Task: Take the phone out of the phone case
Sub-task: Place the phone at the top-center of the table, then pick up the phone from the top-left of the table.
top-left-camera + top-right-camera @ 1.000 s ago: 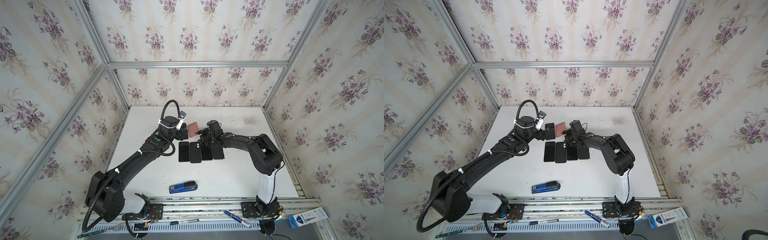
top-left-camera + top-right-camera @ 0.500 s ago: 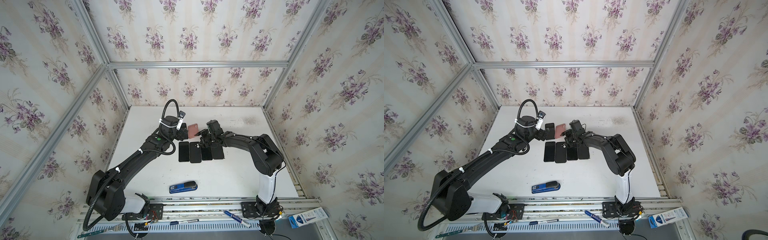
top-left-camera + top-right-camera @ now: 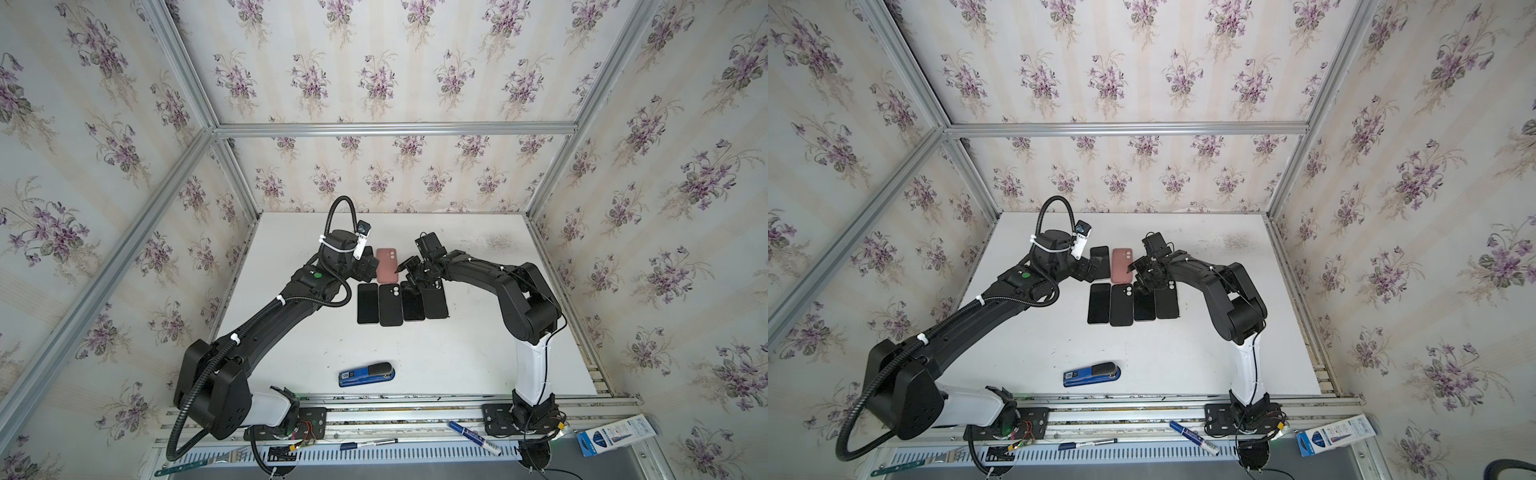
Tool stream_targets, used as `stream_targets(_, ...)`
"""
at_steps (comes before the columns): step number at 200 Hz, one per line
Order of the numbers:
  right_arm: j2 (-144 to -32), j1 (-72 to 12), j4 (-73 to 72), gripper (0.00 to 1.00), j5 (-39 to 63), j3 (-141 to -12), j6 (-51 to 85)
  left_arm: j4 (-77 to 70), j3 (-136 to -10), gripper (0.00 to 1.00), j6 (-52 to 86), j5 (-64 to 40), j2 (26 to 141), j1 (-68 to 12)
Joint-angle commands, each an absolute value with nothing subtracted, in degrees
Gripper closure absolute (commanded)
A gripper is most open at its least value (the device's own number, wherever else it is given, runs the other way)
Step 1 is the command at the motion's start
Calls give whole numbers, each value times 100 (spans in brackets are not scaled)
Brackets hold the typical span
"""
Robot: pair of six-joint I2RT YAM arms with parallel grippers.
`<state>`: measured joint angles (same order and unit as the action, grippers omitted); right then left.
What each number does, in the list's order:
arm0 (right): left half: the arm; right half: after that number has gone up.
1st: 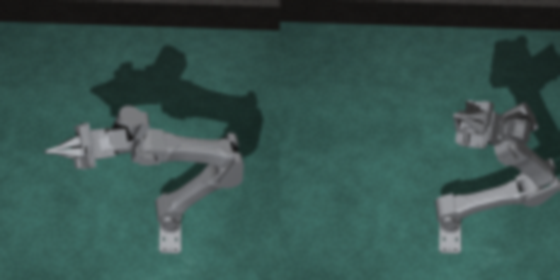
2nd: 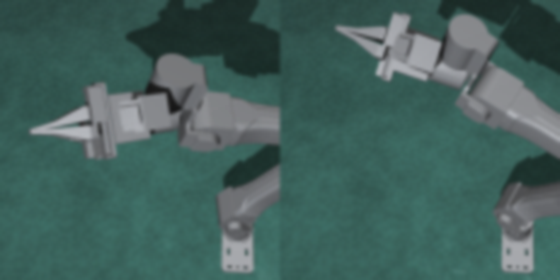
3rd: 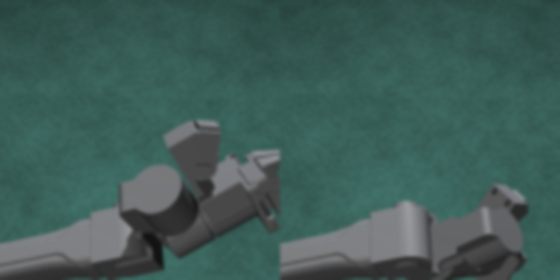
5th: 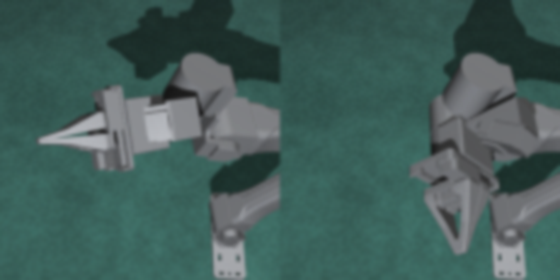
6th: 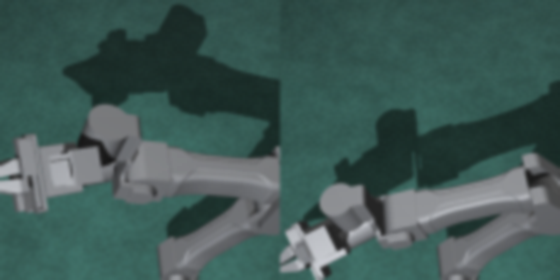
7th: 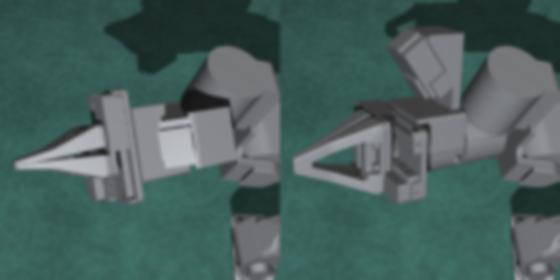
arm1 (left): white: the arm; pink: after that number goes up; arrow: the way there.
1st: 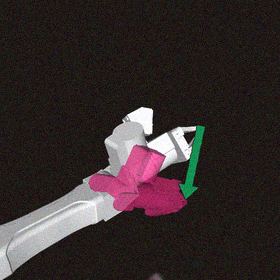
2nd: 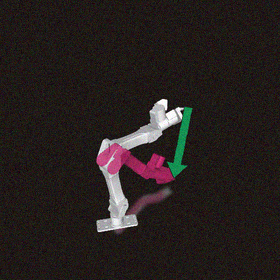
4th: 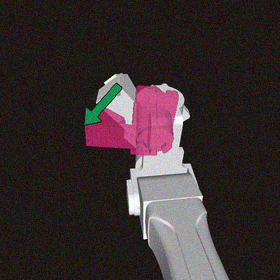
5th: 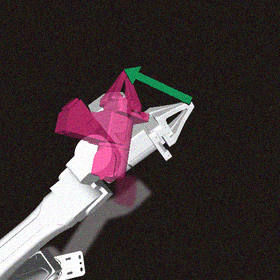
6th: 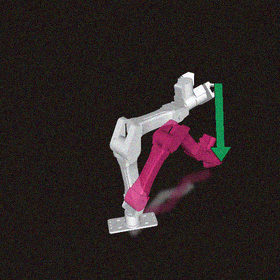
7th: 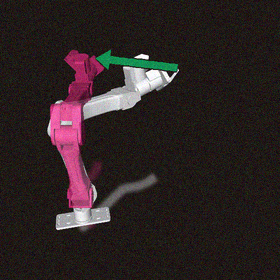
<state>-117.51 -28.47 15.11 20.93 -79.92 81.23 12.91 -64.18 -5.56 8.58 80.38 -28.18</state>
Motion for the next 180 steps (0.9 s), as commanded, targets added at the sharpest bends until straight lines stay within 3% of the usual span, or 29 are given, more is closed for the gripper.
stream_targets(1,-11759,-2835,1606,33,2029,-7952,7955,1500,-6539,2,59,373,8127,-2821)
stream_targets(78,-11133,-2760,405,32,1921,-7501,7440,2390,-7288,0,1136,468,8589,-2399)
stream_targets(108,-10674,-2760,877,29,1793,-7754,6245,3305,-7876,0,1380,611,9114,-1904)
stream_targets(180,-9395,-2786,2156,25,1445,-7773,4197,3984,-9073,0,316,1102,10367,-1196)
